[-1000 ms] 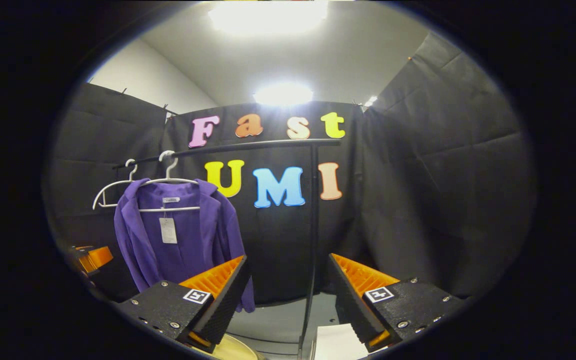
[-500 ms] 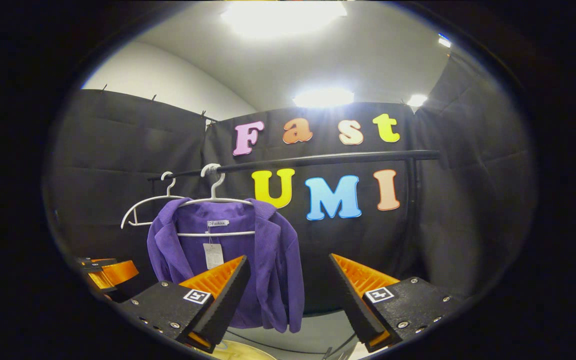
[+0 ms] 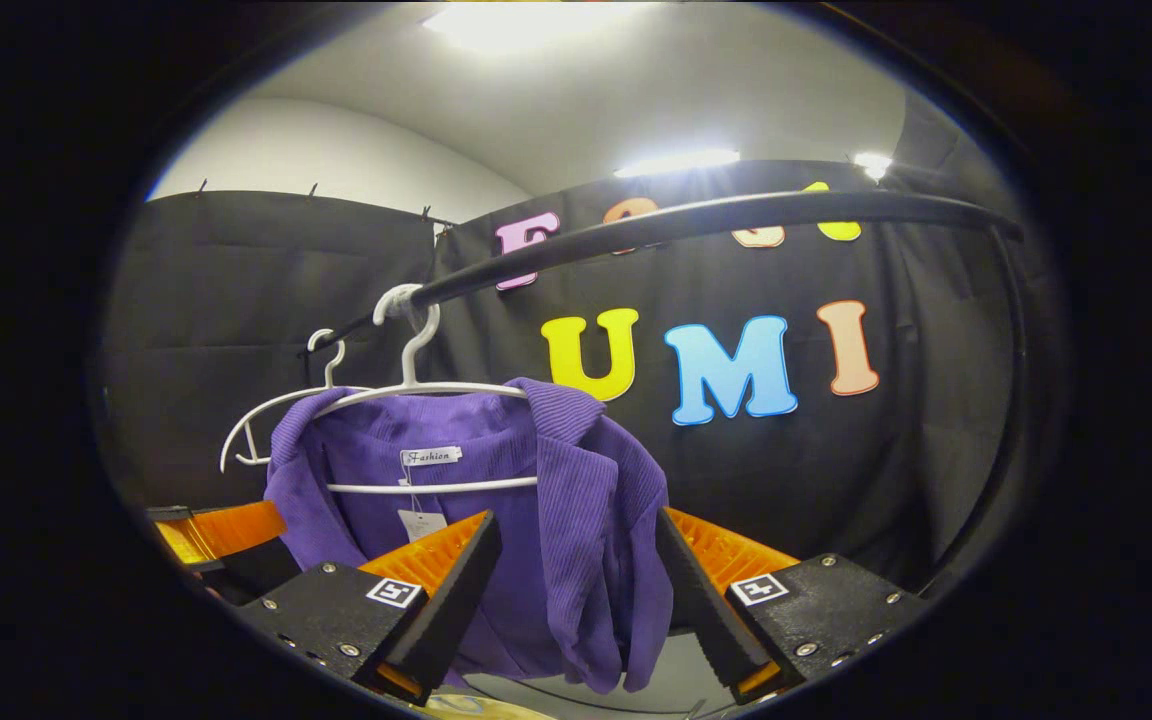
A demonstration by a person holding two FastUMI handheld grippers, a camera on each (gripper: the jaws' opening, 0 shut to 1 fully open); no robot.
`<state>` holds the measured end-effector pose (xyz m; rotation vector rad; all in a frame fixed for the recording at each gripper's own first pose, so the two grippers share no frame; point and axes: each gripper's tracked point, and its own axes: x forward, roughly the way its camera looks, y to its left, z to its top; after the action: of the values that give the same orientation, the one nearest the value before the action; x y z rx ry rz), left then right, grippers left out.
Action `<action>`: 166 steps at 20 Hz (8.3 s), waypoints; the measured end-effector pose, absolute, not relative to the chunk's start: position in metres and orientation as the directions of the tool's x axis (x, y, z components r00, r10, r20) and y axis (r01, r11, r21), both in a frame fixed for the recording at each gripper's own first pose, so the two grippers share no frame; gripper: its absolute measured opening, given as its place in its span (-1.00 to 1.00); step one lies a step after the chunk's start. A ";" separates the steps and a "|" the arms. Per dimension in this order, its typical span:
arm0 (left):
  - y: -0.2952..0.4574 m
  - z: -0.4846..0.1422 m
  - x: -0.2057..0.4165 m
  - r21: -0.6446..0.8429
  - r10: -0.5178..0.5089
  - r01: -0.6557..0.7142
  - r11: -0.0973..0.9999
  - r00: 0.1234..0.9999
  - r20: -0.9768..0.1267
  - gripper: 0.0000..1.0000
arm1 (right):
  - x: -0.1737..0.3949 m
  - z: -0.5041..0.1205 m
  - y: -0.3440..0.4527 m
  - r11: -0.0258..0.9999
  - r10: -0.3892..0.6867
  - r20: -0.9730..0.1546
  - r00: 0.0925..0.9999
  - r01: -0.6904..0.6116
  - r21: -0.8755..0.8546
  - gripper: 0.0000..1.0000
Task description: Grasp the clothes on the hanger with both hands and then place them into the laundry hamper below.
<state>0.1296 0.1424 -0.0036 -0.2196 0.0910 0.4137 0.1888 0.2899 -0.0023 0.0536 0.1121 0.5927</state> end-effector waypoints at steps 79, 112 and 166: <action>0.322 0.021 0.139 -0.211 0.381 -0.366 0.907 0.924 0.034 -0.90 | 0.253 0.017 0.318 0.866 0.476 0.136 0.869 -0.436 -0.247 -1.00; 0.154 -0.044 0.211 -0.235 0.280 -0.307 0.922 0.950 -0.141 -0.90 | 0.305 -0.041 0.206 0.900 0.395 0.011 0.919 -0.384 -0.208 -1.00; 0.104 -0.415 -0.012 -0.155 -0.051 -0.091 0.984 0.686 -0.726 -0.89 | -0.062 -0.431 0.254 0.950 0.304 -0.854 0.423 -0.198 0.241 -1.00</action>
<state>-0.0125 0.1035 -0.4147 -0.1839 0.8156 0.0226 -0.0621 0.2539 -0.4311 0.1092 1.0903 0.3147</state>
